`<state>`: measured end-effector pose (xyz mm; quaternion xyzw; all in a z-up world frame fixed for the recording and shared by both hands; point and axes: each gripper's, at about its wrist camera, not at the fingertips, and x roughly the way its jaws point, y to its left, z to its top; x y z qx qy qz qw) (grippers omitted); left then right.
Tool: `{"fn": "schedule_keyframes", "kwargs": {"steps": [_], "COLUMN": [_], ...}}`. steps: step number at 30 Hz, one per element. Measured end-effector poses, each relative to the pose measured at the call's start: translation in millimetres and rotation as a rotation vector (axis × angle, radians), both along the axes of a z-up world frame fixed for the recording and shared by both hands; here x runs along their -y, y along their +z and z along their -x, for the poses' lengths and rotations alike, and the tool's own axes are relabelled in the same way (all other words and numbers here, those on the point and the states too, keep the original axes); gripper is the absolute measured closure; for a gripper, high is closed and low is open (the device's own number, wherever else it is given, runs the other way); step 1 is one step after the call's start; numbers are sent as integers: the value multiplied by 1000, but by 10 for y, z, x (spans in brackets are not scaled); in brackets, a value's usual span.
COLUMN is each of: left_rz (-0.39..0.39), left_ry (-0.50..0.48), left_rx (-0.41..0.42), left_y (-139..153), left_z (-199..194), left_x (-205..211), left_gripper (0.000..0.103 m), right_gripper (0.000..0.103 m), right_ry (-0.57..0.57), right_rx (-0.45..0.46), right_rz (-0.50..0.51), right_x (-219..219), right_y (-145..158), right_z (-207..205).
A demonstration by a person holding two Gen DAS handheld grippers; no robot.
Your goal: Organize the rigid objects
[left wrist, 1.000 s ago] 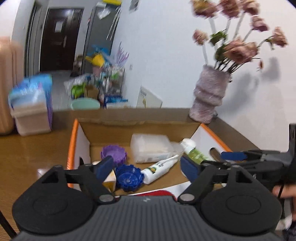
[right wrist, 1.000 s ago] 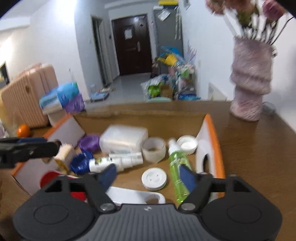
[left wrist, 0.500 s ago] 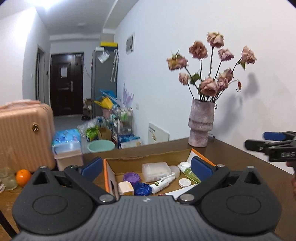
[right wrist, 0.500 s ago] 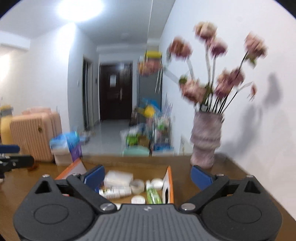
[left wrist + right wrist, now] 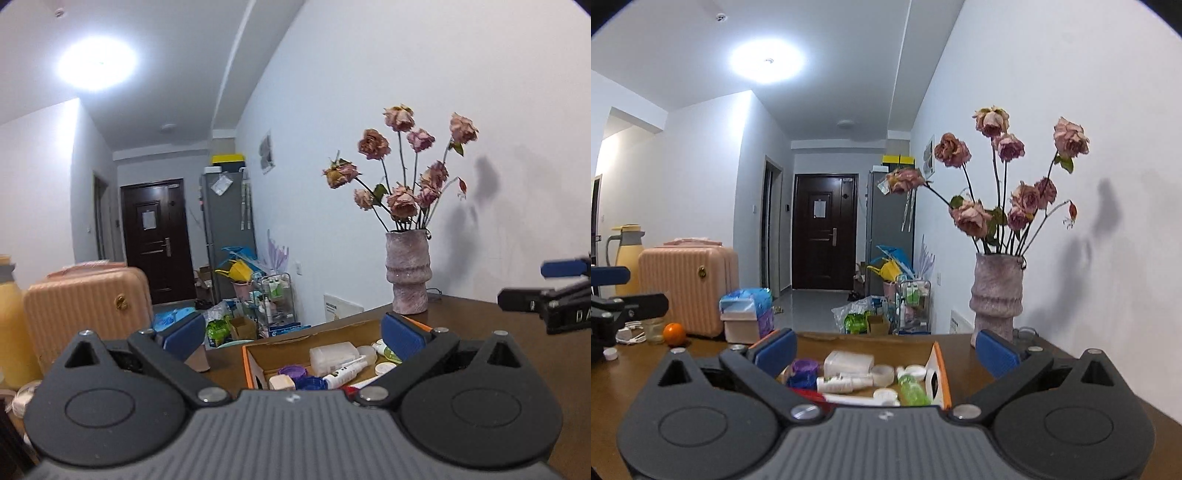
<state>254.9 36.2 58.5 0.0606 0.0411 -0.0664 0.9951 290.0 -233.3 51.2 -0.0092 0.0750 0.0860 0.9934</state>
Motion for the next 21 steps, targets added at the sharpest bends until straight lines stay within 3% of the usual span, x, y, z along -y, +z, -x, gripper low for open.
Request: {"fn": "schedule_keyframes", "kwargs": {"steps": [12, 21], "left_rz": [90, 76], "left_ry": [40, 121], "left_rx": [31, 23], "left_y": [-258, -621], "left_z": [1083, 1967], "left_x": [-55, -203], "left_gripper": [0, 0], "right_gripper": [0, 0], "right_ry": [29, 49], "right_rx": [-78, -107], "right_rz": [15, -18], "right_x": [-24, -150], "right_y": [-448, -642], "right_z": [940, 1746]}}
